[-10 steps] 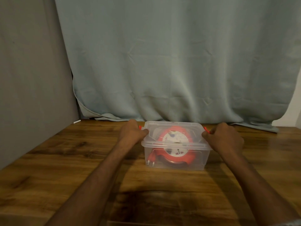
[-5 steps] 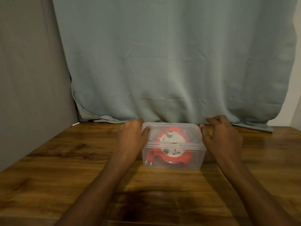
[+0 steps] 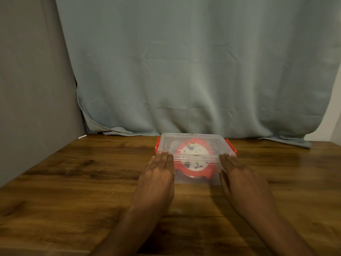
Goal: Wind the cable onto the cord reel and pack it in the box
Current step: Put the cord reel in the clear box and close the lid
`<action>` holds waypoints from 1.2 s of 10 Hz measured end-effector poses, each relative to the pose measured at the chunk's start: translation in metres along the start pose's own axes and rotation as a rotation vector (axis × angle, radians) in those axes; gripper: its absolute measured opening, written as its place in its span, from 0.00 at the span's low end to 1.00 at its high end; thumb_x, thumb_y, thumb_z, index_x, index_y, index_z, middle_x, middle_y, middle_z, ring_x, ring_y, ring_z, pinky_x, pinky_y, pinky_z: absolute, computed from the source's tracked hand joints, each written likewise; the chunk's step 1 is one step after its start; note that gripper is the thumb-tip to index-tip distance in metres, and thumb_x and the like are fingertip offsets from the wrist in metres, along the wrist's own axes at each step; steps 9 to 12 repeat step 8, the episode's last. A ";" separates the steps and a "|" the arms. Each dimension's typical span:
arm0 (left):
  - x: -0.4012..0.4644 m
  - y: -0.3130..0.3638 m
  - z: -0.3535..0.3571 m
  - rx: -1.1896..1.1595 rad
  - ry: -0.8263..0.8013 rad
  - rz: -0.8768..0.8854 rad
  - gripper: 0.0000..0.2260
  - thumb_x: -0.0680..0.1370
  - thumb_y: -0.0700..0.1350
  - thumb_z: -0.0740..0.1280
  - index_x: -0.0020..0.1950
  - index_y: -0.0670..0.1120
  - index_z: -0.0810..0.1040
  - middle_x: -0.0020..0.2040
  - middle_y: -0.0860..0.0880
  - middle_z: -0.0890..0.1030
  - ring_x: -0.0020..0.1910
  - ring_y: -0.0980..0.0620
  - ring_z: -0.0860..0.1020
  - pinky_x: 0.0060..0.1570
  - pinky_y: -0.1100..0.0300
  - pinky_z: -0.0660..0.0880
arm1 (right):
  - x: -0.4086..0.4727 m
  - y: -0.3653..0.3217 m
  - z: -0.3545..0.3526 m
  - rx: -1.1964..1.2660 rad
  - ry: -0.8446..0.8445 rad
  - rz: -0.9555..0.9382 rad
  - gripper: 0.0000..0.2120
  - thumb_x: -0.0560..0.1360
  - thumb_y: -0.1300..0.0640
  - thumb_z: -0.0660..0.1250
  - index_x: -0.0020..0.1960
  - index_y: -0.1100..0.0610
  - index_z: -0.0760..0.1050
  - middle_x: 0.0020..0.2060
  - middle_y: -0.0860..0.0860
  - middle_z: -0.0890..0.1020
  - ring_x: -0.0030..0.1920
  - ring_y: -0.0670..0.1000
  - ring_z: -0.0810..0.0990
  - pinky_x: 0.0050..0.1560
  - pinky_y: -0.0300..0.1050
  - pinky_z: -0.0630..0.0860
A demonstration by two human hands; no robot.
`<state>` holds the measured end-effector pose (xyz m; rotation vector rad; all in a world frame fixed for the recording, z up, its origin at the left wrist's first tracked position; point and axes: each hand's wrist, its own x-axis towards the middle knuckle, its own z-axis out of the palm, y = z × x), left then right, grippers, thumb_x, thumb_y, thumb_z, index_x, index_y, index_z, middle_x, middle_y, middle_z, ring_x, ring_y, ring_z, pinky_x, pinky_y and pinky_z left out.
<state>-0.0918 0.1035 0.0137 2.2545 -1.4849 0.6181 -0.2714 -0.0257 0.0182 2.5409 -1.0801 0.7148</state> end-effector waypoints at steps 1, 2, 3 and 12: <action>0.037 -0.015 0.020 0.029 0.035 -0.011 0.30 0.84 0.41 0.64 0.84 0.44 0.58 0.83 0.44 0.63 0.82 0.47 0.62 0.81 0.58 0.51 | 0.035 0.002 0.011 0.036 -0.044 -0.009 0.24 0.82 0.52 0.64 0.77 0.55 0.72 0.76 0.54 0.76 0.66 0.57 0.83 0.58 0.53 0.81; 0.064 -0.022 0.034 0.047 0.040 -0.025 0.29 0.81 0.40 0.68 0.81 0.43 0.64 0.79 0.43 0.70 0.77 0.45 0.69 0.76 0.54 0.65 | 0.063 0.003 0.019 0.042 -0.066 -0.014 0.25 0.83 0.52 0.60 0.79 0.54 0.68 0.79 0.52 0.72 0.71 0.57 0.78 0.63 0.51 0.78; 0.101 -0.030 0.052 0.041 -0.009 -0.045 0.25 0.81 0.38 0.68 0.78 0.42 0.67 0.76 0.42 0.73 0.73 0.44 0.74 0.68 0.52 0.73 | 0.104 0.008 0.036 0.042 -0.119 -0.033 0.24 0.81 0.57 0.62 0.76 0.57 0.70 0.75 0.54 0.75 0.70 0.57 0.78 0.64 0.51 0.77; 0.156 -0.045 0.025 -0.045 0.023 -0.056 0.17 0.83 0.50 0.67 0.67 0.41 0.77 0.64 0.38 0.82 0.63 0.37 0.78 0.63 0.49 0.73 | 0.160 0.017 0.029 0.241 -0.090 0.020 0.35 0.84 0.41 0.60 0.84 0.57 0.56 0.85 0.57 0.58 0.84 0.57 0.56 0.80 0.59 0.61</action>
